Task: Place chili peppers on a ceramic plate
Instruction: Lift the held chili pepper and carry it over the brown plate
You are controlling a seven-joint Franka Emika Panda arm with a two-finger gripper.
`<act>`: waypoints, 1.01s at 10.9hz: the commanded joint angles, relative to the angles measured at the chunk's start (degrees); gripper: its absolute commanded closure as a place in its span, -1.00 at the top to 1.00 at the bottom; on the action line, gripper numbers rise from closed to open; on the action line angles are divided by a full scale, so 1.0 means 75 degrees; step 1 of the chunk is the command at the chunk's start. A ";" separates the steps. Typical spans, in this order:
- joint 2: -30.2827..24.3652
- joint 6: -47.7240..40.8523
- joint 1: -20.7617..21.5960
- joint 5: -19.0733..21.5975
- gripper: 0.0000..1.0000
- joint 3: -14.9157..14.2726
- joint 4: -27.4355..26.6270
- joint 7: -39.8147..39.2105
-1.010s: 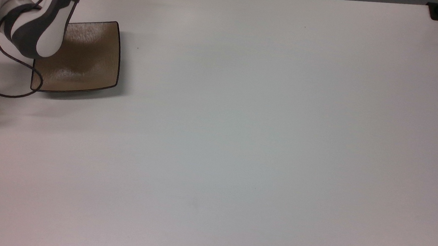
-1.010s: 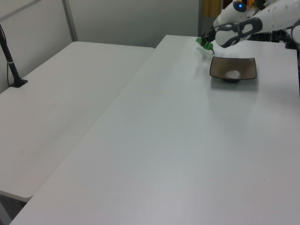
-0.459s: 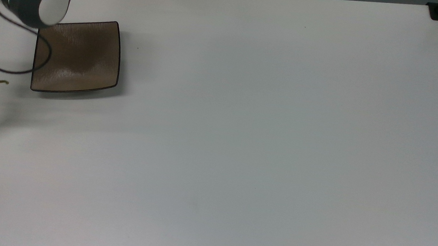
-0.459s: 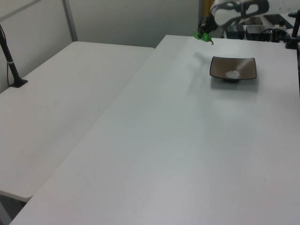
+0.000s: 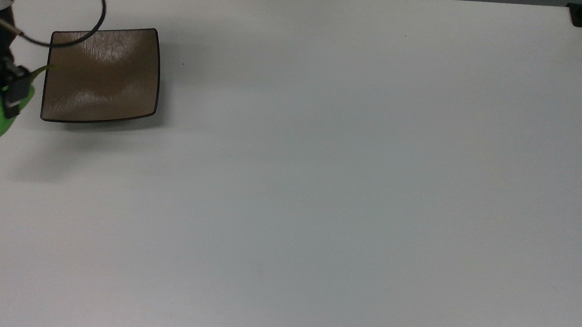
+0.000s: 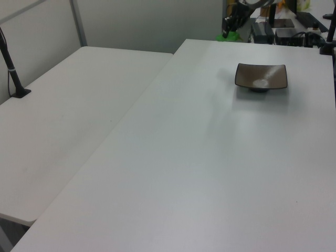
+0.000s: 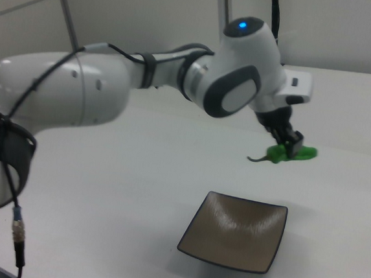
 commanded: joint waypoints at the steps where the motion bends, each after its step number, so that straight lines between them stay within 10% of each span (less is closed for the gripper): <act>1: -0.1363 -0.1240 0.0284 0.0044 -1.00 -0.0011 -0.1287 -0.0926; 11: -0.3686 0.0356 0.0332 -0.0598 -1.00 0.0047 -0.5269 -0.0988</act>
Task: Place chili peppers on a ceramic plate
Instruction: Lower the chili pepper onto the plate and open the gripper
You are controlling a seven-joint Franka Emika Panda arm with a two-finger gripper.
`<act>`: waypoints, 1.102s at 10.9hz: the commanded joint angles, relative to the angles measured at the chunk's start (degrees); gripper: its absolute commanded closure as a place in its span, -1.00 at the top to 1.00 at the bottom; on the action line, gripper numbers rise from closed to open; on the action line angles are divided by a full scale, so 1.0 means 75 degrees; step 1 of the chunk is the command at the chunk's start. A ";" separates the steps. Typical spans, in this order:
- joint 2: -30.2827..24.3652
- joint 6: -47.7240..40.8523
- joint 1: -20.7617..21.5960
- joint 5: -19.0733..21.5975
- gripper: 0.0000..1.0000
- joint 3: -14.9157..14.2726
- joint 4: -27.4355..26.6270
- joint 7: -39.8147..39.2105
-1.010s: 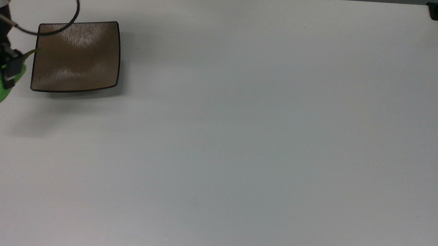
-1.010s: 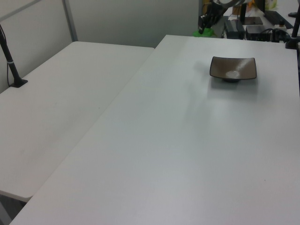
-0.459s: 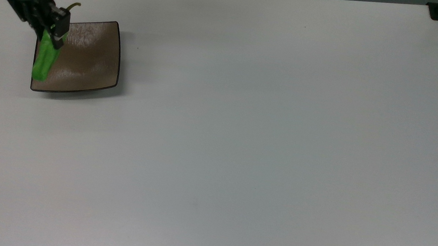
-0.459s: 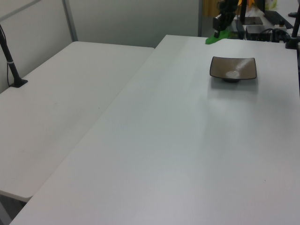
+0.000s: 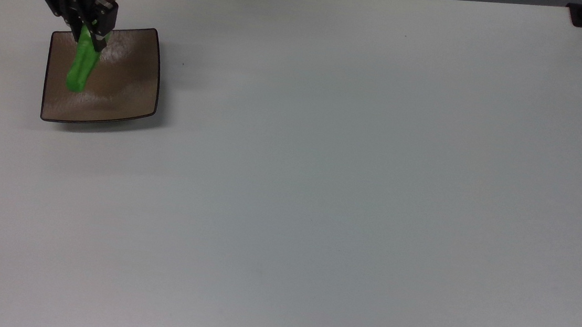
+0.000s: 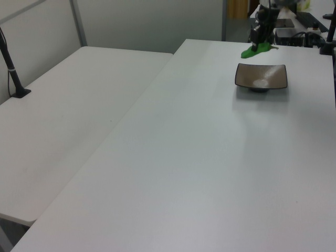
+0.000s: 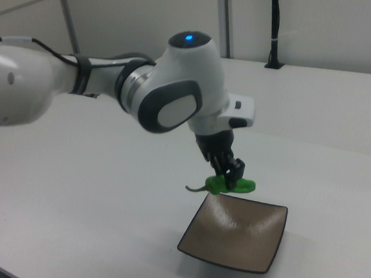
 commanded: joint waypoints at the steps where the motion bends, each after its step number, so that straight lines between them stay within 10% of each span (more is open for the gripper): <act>1: -0.0634 0.1303 0.0030 -0.0566 -1.00 0.0131 -0.1559 -0.0121; 12: 0.0103 0.3862 -0.0264 -0.1599 -0.97 0.0132 -0.2605 -0.0121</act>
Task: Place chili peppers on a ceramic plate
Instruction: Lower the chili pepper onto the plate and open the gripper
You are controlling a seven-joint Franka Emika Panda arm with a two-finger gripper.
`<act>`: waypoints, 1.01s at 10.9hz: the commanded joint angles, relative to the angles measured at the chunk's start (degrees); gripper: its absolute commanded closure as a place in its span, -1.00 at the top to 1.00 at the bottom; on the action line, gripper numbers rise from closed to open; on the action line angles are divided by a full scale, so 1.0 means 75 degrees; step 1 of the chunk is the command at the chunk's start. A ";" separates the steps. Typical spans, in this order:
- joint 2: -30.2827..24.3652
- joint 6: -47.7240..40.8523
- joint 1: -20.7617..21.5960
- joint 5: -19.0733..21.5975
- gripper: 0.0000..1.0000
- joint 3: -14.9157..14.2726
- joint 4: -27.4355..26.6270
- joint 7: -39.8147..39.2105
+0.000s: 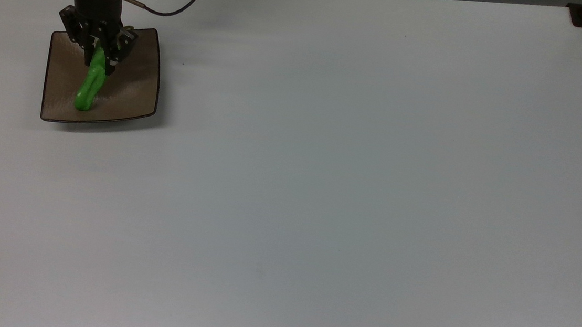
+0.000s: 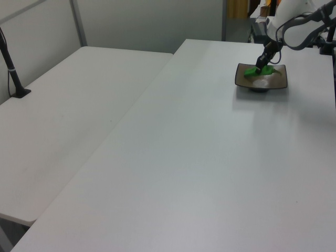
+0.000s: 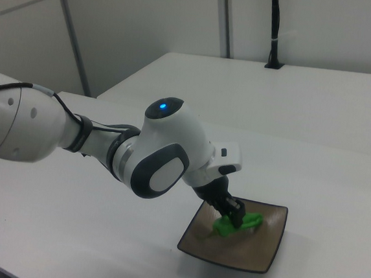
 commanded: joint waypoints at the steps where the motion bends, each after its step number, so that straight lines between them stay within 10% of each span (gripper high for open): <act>1: 0.0033 0.0233 -0.0091 -0.0228 -0.93 0.0013 -0.0196 -0.0091; 7: 0.0010 0.0116 -0.0115 -0.0228 -0.11 0.0024 -0.0185 -0.0044; 11: -0.0048 -0.0141 -0.0127 -0.0204 1.00 0.0024 -0.0161 0.0049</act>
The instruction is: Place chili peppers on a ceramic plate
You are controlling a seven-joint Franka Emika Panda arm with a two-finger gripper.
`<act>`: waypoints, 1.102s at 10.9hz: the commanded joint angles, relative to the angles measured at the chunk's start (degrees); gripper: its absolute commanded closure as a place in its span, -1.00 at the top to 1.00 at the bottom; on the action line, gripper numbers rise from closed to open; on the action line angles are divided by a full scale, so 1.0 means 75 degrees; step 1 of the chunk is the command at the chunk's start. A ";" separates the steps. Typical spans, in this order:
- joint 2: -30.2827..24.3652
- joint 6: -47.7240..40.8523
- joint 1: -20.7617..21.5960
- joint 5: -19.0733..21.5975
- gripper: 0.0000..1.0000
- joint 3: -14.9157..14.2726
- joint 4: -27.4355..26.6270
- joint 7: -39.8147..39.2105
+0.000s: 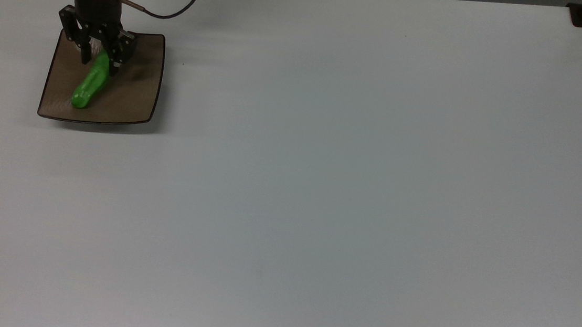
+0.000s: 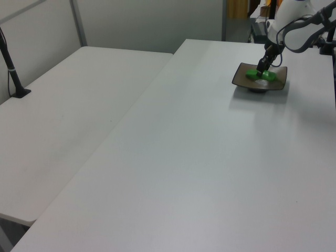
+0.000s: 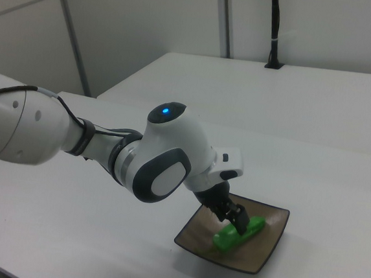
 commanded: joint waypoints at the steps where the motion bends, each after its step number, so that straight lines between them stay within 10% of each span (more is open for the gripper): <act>1: -0.0200 -0.0356 -0.0047 -0.0106 1.00 0.0025 -0.0085 0.0048; 7: -0.0423 -0.3798 0.0117 0.0022 1.00 0.0772 0.2289 0.0938; 12: -0.0423 -0.7512 0.0969 0.1206 1.00 0.1407 0.4857 0.1080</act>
